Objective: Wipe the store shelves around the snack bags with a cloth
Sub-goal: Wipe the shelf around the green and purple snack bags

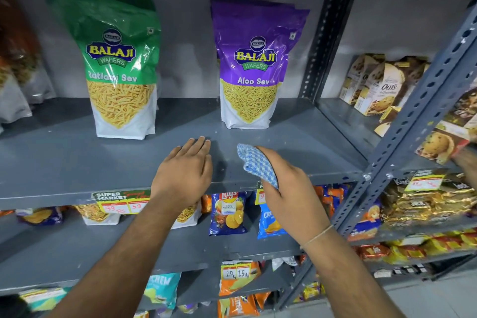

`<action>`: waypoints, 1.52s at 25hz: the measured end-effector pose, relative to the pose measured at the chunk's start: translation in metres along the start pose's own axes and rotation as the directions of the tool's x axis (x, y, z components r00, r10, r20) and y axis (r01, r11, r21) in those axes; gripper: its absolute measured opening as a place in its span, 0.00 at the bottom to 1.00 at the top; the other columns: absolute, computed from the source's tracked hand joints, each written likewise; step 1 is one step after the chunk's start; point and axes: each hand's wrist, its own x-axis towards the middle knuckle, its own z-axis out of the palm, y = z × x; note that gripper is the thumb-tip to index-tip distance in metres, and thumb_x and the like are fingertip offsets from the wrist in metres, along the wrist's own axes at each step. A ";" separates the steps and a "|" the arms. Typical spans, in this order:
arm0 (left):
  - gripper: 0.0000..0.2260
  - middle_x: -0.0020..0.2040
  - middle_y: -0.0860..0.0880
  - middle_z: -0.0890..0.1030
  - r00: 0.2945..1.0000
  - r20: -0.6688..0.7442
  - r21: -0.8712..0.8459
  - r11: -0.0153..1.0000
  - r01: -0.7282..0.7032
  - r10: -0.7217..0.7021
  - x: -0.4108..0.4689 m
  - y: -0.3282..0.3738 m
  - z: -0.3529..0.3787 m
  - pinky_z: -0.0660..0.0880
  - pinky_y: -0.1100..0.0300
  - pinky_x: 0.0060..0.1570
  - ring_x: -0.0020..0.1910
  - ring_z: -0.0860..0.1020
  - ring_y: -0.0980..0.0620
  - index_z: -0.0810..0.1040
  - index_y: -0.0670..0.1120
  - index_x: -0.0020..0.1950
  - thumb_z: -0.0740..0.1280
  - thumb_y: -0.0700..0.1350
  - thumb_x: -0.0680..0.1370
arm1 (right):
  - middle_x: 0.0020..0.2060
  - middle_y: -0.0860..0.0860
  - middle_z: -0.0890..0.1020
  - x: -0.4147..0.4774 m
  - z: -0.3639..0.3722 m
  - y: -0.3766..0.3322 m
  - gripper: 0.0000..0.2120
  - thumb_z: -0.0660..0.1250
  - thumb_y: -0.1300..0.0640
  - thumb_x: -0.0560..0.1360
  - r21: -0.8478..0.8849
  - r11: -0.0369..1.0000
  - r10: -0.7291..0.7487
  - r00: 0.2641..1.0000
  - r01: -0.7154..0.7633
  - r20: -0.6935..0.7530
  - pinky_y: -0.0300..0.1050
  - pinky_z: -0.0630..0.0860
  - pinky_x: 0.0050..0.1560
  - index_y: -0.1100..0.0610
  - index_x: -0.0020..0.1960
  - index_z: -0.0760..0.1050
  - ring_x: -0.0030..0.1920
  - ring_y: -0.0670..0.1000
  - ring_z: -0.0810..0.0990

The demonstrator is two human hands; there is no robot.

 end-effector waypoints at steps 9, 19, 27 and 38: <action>0.24 0.82 0.50 0.65 0.913 -0.408 -0.213 0.972 -0.098 0.002 -0.141 -0.039 0.031 0.55 0.44 0.82 0.84 0.59 0.47 0.67 0.45 0.80 0.51 0.44 0.84 | 0.54 0.30 0.82 -0.045 0.067 -0.026 0.20 0.66 0.60 0.78 0.339 0.939 0.029 0.995 -0.059 0.092 0.25 0.71 0.53 0.36 0.60 0.75 0.53 0.32 0.80; 0.23 0.84 0.59 0.56 0.942 -0.039 -0.281 0.909 0.309 -0.332 -0.273 -0.319 0.135 0.57 0.47 0.81 0.84 0.52 0.56 0.58 0.56 0.84 0.48 0.52 0.87 | 0.43 0.35 0.86 -0.081 0.324 -0.068 0.04 0.70 0.54 0.78 0.311 0.736 0.413 0.763 -0.601 0.498 0.30 0.76 0.47 0.50 0.49 0.83 0.51 0.44 0.83; 0.40 0.85 0.40 0.51 0.874 0.352 -0.117 0.911 0.395 -0.334 -0.244 -0.418 0.175 0.52 0.39 0.82 0.85 0.52 0.40 0.53 0.42 0.84 0.41 0.63 0.77 | 0.52 0.65 0.84 -0.022 0.488 -0.110 0.11 0.65 0.57 0.79 0.127 0.739 0.661 0.748 -0.662 0.056 0.55 0.75 0.51 0.60 0.59 0.80 0.54 0.68 0.81; 0.36 0.87 0.47 0.46 0.908 0.327 -0.058 0.953 0.297 -0.263 -0.239 -0.448 0.192 0.43 0.45 0.82 0.86 0.45 0.46 0.48 0.47 0.85 0.37 0.60 0.78 | 0.80 0.47 0.60 -0.048 0.599 -0.071 0.35 0.59 0.33 0.75 -0.486 0.849 0.389 0.867 -0.206 0.311 0.60 0.52 0.77 0.44 0.78 0.62 0.81 0.54 0.55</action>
